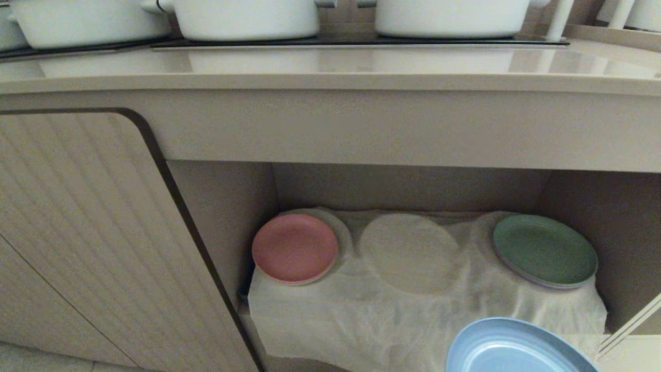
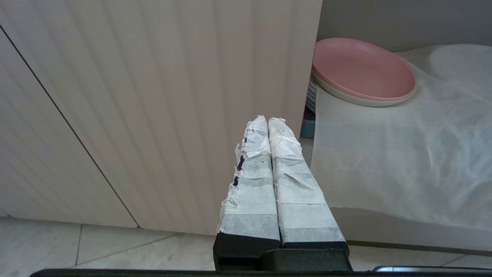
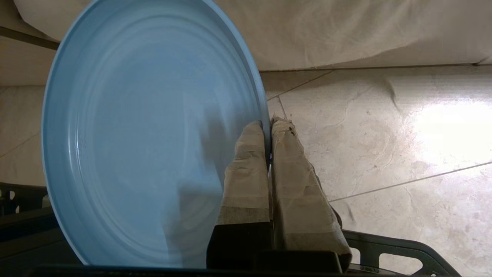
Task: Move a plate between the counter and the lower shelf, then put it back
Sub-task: Put the plate
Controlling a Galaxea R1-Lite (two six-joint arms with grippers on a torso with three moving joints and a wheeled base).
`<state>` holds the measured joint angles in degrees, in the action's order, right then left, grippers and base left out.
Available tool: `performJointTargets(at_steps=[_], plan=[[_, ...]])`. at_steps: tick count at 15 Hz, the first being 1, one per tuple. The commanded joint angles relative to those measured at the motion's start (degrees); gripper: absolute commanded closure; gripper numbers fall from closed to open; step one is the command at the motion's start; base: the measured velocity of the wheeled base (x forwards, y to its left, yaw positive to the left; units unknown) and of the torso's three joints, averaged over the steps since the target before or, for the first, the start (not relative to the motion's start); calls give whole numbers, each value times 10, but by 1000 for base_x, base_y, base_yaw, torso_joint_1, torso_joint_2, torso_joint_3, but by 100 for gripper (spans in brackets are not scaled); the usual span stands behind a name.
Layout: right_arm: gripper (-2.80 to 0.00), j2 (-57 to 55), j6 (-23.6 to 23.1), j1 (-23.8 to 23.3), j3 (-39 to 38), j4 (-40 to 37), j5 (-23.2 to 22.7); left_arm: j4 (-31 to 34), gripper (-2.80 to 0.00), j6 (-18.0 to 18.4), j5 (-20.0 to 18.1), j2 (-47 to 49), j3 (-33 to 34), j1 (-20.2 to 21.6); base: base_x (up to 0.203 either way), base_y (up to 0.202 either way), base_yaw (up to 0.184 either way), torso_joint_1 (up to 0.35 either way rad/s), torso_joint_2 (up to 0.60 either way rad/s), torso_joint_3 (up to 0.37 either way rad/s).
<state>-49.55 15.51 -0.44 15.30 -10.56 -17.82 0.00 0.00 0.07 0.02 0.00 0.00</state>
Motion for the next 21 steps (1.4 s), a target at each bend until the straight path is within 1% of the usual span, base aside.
performJointTargets(at_steps=[1, 5, 21], plan=[[0, -1, 1, 0, 1, -1, -1, 0, 0, 0, 0, 0, 0, 0, 0, 0, 0, 7, -25, -26], [0, -1, -2, 0, 2, 0, -1, 0, 0, 0, 0, 0, 0, 0, 0, 0, 0, 50, -215, -242], [0, 3, -3, 5, 3, -1, -1, 0, 0, -1, 0, 0, 0, 0, 0, 0, 0, 195, -498, -287]])
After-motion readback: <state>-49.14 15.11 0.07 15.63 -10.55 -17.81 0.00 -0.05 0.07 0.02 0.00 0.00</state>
